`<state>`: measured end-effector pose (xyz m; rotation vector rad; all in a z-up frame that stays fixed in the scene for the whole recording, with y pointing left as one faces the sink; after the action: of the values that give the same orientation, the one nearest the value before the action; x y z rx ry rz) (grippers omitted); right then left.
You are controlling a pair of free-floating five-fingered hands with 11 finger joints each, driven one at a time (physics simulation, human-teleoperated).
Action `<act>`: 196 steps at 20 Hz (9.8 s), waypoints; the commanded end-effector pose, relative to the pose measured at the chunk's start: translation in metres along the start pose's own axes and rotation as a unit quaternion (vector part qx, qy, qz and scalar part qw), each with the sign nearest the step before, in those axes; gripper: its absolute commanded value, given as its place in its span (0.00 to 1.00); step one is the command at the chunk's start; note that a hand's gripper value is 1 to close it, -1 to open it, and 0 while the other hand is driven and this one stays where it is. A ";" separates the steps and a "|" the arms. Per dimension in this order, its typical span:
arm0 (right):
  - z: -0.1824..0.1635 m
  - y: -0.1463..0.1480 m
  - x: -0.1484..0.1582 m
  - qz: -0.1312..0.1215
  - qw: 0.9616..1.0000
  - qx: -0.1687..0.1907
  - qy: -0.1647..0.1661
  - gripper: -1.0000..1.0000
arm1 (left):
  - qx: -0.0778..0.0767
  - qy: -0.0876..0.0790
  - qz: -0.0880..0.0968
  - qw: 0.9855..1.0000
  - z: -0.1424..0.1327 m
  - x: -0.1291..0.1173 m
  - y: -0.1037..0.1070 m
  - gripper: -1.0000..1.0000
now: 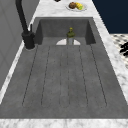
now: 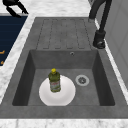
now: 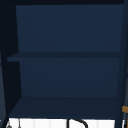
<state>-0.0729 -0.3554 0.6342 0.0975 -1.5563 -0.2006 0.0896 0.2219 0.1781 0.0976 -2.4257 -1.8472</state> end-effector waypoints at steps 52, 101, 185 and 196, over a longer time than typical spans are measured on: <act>-0.008 -0.269 0.049 0.039 0.976 0.213 -0.003 1.00 | 0.000 0.000 0.000 1.000 0.000 0.000 0.000 0.50; -0.007 -0.431 -0.118 0.078 0.886 0.457 0.018 0.00 | 0.000 0.000 0.000 1.000 0.000 0.000 0.000 0.50; -0.132 -0.299 -0.325 0.448 0.786 0.399 0.151 0.00 | 0.000 0.000 0.000 1.000 0.000 0.000 0.000 0.50; -0.152 -0.289 -0.327 0.515 0.759 0.362 0.165 0.00 | 0.000 0.000 0.000 1.000 0.000 0.000 0.000 0.50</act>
<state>0.0531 -0.5889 0.2565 -0.0109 -1.0655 1.1724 0.0896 0.2219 0.1781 0.0976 -2.4257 -1.8472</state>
